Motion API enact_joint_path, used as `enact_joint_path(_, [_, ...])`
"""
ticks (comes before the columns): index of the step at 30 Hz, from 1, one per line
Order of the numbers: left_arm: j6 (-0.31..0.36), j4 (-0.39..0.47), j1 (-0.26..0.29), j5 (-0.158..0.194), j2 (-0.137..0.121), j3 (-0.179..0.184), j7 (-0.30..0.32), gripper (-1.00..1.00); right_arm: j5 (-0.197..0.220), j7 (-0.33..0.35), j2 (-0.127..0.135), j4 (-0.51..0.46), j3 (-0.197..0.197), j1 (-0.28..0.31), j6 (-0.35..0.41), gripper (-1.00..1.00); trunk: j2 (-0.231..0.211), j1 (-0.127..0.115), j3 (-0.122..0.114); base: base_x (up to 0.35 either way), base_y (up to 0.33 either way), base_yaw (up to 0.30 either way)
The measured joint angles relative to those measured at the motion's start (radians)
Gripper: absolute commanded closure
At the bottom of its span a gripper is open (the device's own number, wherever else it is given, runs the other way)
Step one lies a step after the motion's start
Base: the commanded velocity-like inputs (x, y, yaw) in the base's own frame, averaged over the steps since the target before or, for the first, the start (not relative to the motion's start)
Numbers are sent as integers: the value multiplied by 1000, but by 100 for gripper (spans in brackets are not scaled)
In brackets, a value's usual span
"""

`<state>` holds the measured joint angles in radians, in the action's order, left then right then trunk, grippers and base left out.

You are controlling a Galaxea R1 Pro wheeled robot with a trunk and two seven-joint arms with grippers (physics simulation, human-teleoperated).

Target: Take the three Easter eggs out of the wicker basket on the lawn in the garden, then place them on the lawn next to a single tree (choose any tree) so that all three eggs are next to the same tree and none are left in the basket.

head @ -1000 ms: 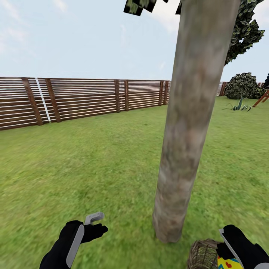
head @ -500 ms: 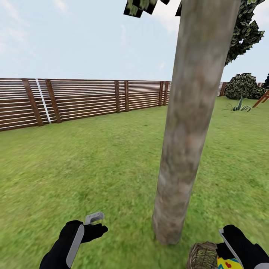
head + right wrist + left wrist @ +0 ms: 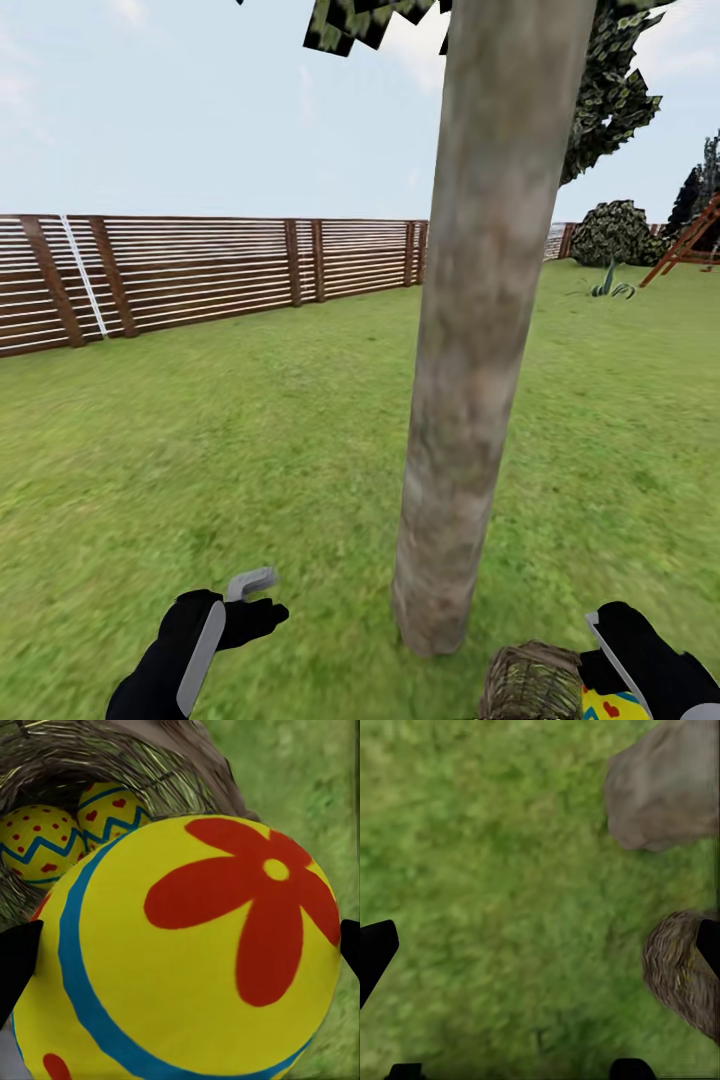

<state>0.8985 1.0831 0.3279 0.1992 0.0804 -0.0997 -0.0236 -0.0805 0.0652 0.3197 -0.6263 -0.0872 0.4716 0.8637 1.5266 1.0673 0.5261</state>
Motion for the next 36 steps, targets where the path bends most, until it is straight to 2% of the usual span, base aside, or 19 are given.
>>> enact_joint_path(4, [0, 0, 0, 0, 0, 0, 0, -100, 0, 0, 1, 0, 0, 0, 0, 100, -28, -15, -15, 0, 0, -261])
enact_joint_path(22, [0, 0, 0, 0, 0, 0, 0, -100, 3, 0, 4, 0, 6, 0, 0, 100, -28, -15, -26, 0, 0, -261])
enact_joint_path(27, [0, 0, 0, 0, 0, -1, 1, -100, 11, 8, 16, -1, 10, 0, 0, 100, -28, -15, -29, 0, 0, -260])
enact_joint_path(32, [0, 0, 0, 0, 0, 0, 1, -100, 11, 8, 21, 0, 48, 0, 0, 100, -28, -15, -32, 0, 0, -259])
enact_joint_path(36, [0, 0, 0, 0, 0, 0, 1, -100, 10, 7, 22, 0, 54, 0, -1, 100, -28, -15, -35, 0, 0, -259])
